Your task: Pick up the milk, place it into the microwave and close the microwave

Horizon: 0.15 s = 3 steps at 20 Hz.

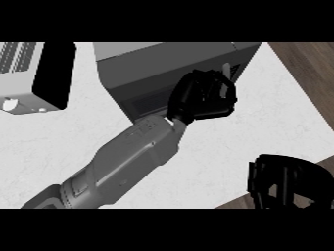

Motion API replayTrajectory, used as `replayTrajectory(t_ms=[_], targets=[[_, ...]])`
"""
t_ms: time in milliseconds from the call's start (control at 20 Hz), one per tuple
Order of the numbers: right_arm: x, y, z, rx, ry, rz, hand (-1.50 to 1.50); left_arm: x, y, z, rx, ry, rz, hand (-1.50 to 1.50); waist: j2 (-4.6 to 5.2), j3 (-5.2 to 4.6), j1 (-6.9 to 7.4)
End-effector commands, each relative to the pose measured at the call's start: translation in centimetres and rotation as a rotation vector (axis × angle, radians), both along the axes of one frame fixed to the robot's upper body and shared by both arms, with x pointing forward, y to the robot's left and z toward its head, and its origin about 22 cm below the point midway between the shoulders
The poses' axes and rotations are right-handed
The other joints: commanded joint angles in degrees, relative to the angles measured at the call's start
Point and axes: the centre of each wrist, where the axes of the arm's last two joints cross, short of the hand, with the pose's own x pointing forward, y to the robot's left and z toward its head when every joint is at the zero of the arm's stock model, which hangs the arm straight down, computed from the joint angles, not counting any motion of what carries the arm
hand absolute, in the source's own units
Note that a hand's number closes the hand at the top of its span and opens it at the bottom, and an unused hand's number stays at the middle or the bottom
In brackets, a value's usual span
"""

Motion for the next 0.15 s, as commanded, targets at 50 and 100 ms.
replayTrajectory(t_ms=[50,100], targets=[[-1.77,0.94,-0.38,0.01,0.006,0.011,1.5,1.6,5.62,-5.42,-0.017,0.181,0.23,1.5,0.62,-0.44,1.84],[-1.94,1.17,-0.32,0.029,0.002,-0.008,1.5,1.76,5.92,-5.36,-0.008,0.166,0.211,1.5,0.82,-0.46,1.45]])
